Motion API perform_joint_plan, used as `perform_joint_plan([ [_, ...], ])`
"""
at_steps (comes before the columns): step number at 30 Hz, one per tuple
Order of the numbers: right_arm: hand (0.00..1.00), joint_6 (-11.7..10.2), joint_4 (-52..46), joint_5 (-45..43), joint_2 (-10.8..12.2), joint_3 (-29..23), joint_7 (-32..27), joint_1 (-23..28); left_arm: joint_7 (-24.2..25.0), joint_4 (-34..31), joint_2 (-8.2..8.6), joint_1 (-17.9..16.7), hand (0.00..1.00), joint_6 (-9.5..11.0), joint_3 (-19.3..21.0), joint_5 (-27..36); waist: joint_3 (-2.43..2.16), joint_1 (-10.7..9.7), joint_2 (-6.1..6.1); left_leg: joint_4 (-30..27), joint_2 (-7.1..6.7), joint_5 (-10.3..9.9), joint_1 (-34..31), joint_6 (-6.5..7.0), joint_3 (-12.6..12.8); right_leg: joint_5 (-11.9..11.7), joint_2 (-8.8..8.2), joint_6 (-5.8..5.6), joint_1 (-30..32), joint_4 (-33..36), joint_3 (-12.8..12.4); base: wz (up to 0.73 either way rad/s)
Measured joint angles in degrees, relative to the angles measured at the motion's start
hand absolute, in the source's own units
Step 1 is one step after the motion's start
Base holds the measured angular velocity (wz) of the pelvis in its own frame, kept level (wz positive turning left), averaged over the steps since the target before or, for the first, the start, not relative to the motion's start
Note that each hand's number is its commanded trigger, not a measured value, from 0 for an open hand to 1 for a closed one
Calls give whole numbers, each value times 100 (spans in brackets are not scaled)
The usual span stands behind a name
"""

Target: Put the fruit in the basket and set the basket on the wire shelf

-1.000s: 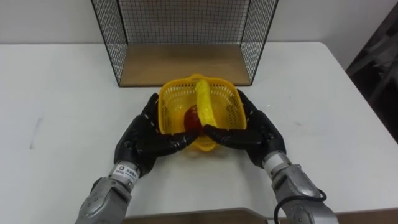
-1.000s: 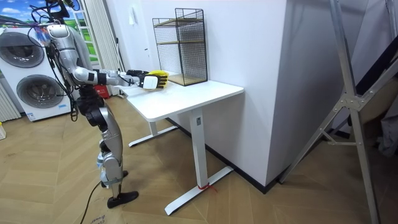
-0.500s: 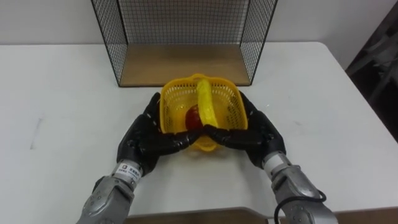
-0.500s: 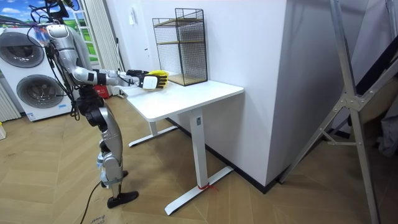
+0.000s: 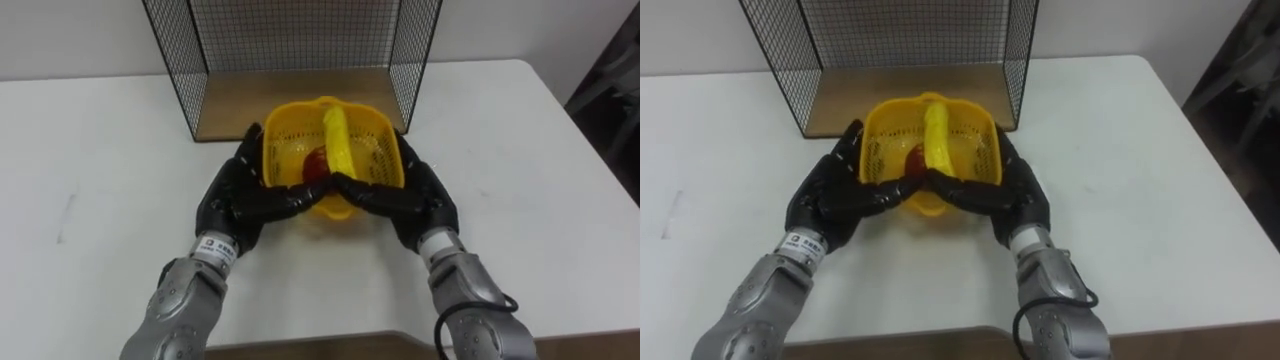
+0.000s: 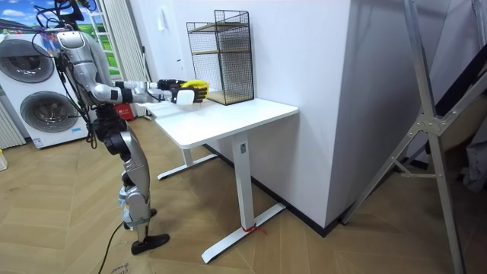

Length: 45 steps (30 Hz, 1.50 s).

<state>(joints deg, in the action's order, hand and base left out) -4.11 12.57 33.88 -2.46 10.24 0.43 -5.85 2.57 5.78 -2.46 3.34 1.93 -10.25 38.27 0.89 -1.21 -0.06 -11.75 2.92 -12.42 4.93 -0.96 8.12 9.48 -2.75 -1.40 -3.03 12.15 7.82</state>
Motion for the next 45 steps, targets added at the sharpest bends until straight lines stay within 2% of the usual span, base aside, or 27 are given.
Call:
perform_joint_plan([
  [6,0,-136,-275,31,38,0,-119,-66,-243,-291,176,64,0,237,-9,160,15,7,-42,7,0,0,0,0,7,0,1,0,6,-9,-4,0],
  [11,0,-138,-276,34,122,5,-238,-127,-367,-375,181,146,0,250,-19,271,11,-2,-83,4,0,0,-16,0,7,0,2,0,16,-13,-2,0],
  [17,0,-346,-352,37,213,16,-252,-277,-427,-584,181,240,0,486,-22,275,10,-8,-114,5,0,0,4,0,5,0,2,0,-7,-21,-1,0],
  [31,0,-352,-360,153,256,26,-277,-229,-427,-582,175,202,0,502,-32,277,16,-11,-132,2,3,0,103,0,4,0,1,0,-128,-34,17,0],
  [38,0,-341,-348,165,257,70,-278,-100,-423,-362,168,131,0,497,-73,268,43,74,-236,-249,57,-12,67,-10,31,9,9,2,-60,192,32,-5],
  [41,0,-333,-285,184,233,71,-270,-80,-422,-336,167,123,0,463,-71,216,54,140,-250,-773,171,-282,-153,-61,47,219,43,88,141,595,36,-12],
  [43,0,-321,-172,173,268,89,-267,-62,-420,-312,163,103,0,464,-71,218,51,150,-263,-1301,313,-556,-345,-110,38,449,111,147,274,998,54,0],
  [45,0,-321,-170,163,261,122,-265,-38,-421,-251,133,55,0,474,-71,220,54,151,-261,-2157,511,-947,-671,-213,-61,885,191,232,571,1695,89,3],
])
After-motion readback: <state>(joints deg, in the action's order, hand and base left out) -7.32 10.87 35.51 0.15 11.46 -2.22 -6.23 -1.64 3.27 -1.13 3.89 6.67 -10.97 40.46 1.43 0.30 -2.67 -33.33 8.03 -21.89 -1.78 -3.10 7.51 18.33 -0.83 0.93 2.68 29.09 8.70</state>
